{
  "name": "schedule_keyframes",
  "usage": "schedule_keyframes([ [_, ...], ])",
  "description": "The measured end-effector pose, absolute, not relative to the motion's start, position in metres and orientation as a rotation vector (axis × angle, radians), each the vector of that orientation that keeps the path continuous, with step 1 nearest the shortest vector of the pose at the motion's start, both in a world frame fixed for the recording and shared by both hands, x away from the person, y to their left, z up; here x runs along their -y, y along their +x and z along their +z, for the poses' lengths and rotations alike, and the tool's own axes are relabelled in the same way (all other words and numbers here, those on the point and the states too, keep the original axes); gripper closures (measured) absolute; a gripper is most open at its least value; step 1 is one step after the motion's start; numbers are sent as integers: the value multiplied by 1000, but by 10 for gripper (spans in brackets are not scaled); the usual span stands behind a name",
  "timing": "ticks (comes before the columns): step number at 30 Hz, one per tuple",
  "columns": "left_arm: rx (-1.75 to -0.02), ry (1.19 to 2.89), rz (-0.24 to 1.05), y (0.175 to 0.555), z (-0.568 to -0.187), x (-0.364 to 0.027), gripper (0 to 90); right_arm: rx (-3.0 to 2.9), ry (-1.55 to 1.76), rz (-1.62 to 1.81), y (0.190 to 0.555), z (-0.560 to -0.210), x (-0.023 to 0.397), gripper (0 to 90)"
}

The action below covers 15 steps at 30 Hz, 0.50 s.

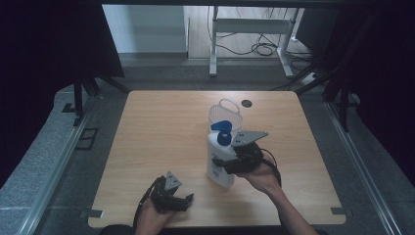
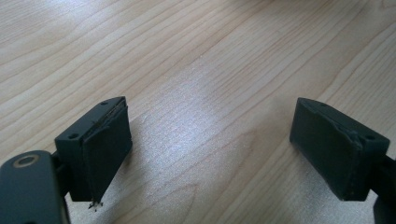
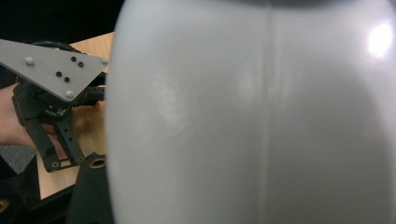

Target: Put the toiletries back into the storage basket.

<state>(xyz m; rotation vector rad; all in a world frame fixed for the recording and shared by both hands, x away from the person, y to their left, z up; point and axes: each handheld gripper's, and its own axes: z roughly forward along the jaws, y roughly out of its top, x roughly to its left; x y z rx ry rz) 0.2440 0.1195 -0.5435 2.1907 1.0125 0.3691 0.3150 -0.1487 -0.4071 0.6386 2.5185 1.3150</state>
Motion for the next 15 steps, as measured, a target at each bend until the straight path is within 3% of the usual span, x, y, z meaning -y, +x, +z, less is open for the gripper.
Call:
schedule_keyframes([
  [15,-1013,2191,369,244,-543,-119,121,-2524,596,1351,333,-384,151,363],
])
